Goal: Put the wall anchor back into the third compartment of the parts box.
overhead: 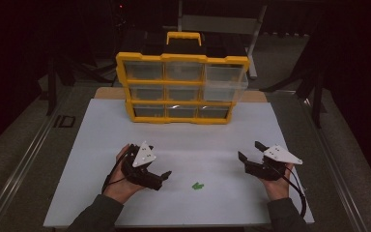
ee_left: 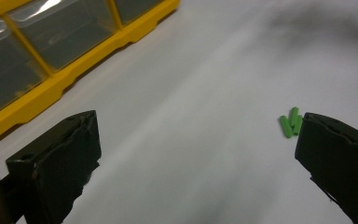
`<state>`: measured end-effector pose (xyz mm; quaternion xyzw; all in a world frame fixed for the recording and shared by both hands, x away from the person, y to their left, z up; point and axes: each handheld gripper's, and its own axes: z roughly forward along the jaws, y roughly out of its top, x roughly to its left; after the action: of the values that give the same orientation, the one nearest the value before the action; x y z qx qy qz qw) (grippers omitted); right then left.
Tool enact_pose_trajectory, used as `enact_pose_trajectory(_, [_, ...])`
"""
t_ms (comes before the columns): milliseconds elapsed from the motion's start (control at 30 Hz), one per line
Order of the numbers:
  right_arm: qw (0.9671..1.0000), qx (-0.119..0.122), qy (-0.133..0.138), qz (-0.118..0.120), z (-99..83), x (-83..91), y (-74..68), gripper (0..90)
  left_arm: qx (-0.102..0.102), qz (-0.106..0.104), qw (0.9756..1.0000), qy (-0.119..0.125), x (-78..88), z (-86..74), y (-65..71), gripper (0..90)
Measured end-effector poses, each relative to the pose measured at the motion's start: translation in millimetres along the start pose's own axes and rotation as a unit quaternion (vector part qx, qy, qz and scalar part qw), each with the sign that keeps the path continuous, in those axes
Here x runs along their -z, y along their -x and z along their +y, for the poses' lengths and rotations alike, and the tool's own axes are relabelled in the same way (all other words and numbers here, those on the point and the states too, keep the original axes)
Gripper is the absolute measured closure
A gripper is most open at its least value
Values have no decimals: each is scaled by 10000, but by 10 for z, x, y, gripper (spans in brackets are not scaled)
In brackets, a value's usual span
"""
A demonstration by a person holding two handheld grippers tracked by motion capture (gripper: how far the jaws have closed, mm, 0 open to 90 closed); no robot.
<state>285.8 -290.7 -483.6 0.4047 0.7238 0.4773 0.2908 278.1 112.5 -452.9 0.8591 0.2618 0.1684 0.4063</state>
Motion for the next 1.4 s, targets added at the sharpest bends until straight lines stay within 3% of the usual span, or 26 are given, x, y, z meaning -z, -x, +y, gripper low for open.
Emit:
enact_pose_trajectory(367, [10000,66,59,28,-2,4,-3,234,-261,-523,9978,-302,-342,143,129,10])
enact_pose_trajectory(633, [9994,47,283,193,-2,21,-7,225,-280,-804,9954,-432,-578,198,205,24])
enact_pose_trajectory(1000, [9976,128,574,378,17,42,-51,206,-349,-1006,9912,-790,-856,214,300,56])
enact_pose_trajectory(1400, [9976,141,555,384,12,34,-67,206,-186,-1141,9853,-1254,-1146,143,353,171])
